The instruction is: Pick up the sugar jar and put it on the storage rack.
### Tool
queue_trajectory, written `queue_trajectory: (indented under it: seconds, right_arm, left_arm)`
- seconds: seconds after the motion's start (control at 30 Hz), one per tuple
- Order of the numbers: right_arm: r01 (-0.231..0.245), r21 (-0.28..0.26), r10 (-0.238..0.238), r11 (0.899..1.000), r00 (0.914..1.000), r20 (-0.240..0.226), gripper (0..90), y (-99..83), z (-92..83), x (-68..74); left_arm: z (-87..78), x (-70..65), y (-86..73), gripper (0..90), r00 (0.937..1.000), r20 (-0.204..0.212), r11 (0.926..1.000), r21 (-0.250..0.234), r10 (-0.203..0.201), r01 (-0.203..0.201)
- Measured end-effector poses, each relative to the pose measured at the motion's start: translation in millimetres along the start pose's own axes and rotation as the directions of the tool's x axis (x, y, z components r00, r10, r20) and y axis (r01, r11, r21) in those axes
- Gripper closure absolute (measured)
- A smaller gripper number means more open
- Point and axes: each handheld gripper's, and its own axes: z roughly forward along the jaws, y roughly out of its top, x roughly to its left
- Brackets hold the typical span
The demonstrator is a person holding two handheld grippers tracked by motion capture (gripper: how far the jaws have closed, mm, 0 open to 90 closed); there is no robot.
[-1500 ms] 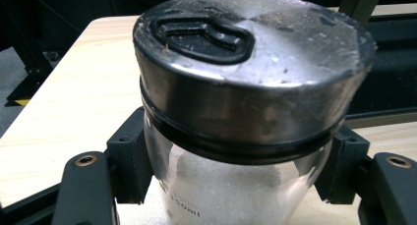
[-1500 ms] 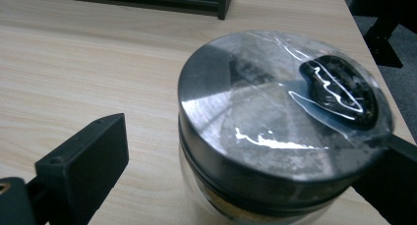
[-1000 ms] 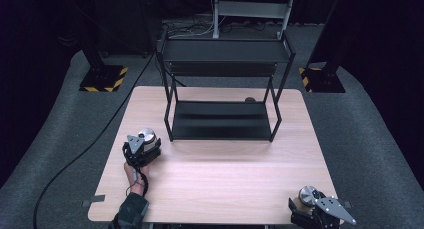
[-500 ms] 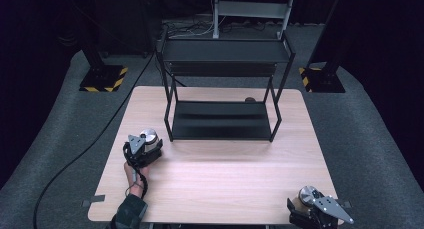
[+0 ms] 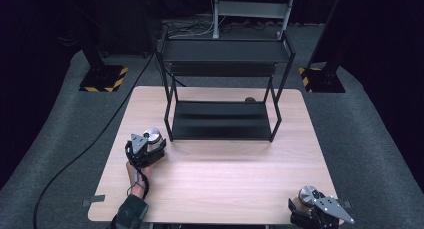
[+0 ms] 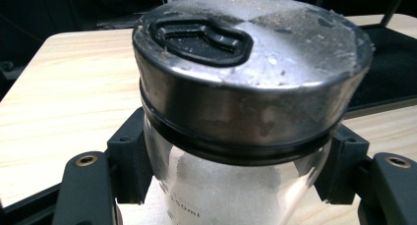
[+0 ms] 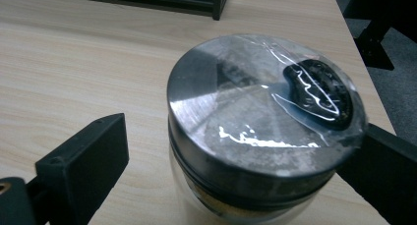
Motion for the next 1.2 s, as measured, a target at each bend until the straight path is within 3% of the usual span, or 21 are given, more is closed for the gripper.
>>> queue_trajectory:
  seconds: [0.53, 1.2]
  right_arm:
    - [0.0, -0.007, 0.0, 1.0, 1.0, 0.009, 1.0, -0.3, -2.1, -1.2]
    - [0.0, -0.005, 0.0, 1.0, 1.0, 0.009, 1.1, 1.2, -3.3, -1.8]
  left_arm:
    - [3.9, -8.4, 4.0, 29.9, 0.9985, 0.05, 0.9997, 0.015, 0.02, -0.021]
    - [6.7, -17.2, 11.3, 29.9, 0.992, 0.113, 0.9981, 0.018, 0.056, -0.059]
